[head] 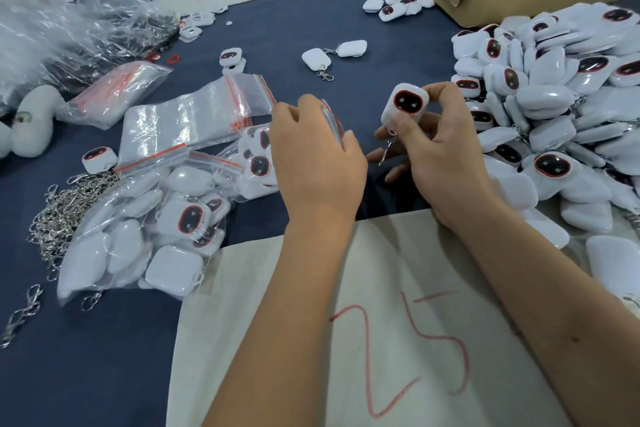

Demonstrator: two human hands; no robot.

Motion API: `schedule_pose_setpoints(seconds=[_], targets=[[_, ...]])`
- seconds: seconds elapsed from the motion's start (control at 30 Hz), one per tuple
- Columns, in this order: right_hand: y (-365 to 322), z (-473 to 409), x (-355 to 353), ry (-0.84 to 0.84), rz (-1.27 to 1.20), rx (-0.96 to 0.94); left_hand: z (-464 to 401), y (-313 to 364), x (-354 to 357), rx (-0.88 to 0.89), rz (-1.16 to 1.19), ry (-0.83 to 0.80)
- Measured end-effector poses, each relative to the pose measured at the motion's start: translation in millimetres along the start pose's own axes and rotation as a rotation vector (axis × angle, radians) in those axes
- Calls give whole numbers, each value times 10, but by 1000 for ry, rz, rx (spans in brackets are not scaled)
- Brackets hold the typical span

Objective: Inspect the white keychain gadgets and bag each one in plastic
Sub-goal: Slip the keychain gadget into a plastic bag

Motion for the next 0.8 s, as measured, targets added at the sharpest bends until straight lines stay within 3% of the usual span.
schedule_pose_setpoints(seconds=[0.17,0.37,0.6,0.8], targets=[[28,7,-11,14,61,9,-17,26,-30,-43,-106,-33],[67,-6,-17,-50,285,-46,-85,8,-118,-109,-52,-17],[19,5,11,-88,184,-83,-182,-58,-145,-111,225,-152],[26,-20,-11,-68,171,-40,-202,5,-172,14,225,-158]])
Point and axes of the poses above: each hand's wrist, its own z-axis away from the middle knuckle, its own x-axis out of the palm, y = z × x, the point moved 1 cm from there along -z, towards the middle knuckle, and after that the axes turned 7 degrees about -x, right-handed, at the moved point
